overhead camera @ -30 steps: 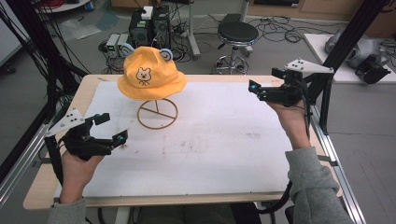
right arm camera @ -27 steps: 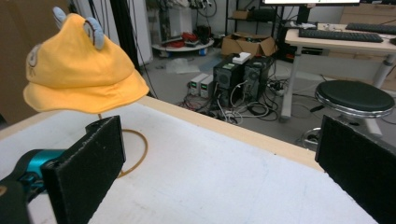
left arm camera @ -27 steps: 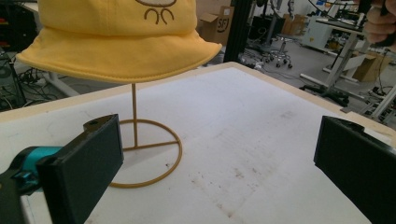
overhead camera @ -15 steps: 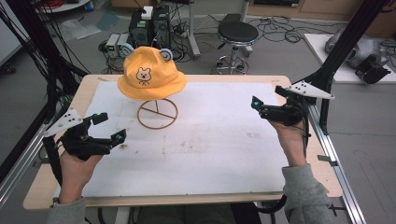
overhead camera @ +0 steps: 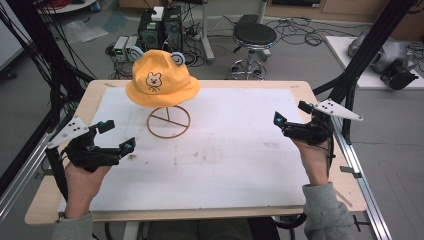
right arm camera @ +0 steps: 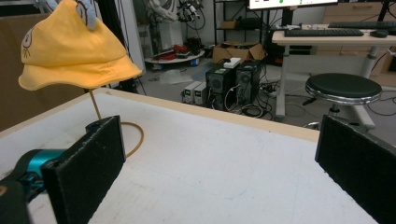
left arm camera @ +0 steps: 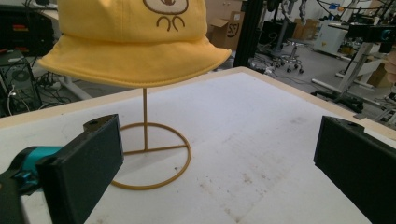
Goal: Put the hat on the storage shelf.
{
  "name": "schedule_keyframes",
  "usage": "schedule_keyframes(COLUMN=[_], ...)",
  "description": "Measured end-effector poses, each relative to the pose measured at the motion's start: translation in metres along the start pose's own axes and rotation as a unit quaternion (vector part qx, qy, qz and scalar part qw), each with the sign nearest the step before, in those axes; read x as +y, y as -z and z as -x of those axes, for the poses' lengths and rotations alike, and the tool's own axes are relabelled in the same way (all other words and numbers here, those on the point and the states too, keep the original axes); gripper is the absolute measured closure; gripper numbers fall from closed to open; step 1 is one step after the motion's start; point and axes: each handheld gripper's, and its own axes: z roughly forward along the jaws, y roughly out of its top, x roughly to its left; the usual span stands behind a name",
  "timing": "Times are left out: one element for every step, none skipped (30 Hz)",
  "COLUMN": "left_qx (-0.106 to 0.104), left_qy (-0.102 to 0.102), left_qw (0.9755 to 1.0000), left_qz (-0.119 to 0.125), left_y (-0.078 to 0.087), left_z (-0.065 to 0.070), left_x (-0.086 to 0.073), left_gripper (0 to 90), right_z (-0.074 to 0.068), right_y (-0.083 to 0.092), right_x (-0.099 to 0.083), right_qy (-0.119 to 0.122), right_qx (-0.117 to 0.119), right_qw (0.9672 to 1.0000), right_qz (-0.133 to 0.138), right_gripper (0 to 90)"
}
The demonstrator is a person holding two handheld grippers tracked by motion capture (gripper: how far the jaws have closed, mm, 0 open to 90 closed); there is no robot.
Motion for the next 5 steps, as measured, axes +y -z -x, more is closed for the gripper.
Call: schedule_keyframes(left_qx=[0.0,0.001,0.001,0.0,0.001], left_qy=[-0.001,0.0,0.0,0.0,0.001], left_qw=[1.0,1.0,1.0,1.0,1.0], left_qz=[0.001,0.003,0.004,0.006,0.008], left_y=[0.0008,0.0012,0.002,0.0029,0.0037], left_z=[0.0003,0.0005,0.0004,0.0001,-0.0002], left_x=[0.0007,0.001,0.0015,0.0018,0.0021], left_gripper=[1.8,1.8,1.8,1.8,1.8], right_z=[-0.001,-0.0016,-0.0018,-0.0022,-0.0024], right_y=[-0.0002,-0.0008,-0.0013,-0.0017,-0.0019], right_x=[0.0,-0.0001,-0.0002,-0.0003,-0.0003], right_qy=[0.001,0.001,0.002,0.002,0.004], right_qx=[0.0,0.001,0.001,0.003,0.006], right_qw=[1.0,1.0,1.0,1.0,1.0], right_qz=[-0.001,-0.002,-0.002,-0.003,-0.001], right_gripper=[1.1,1.1,1.2,1.1,1.1])
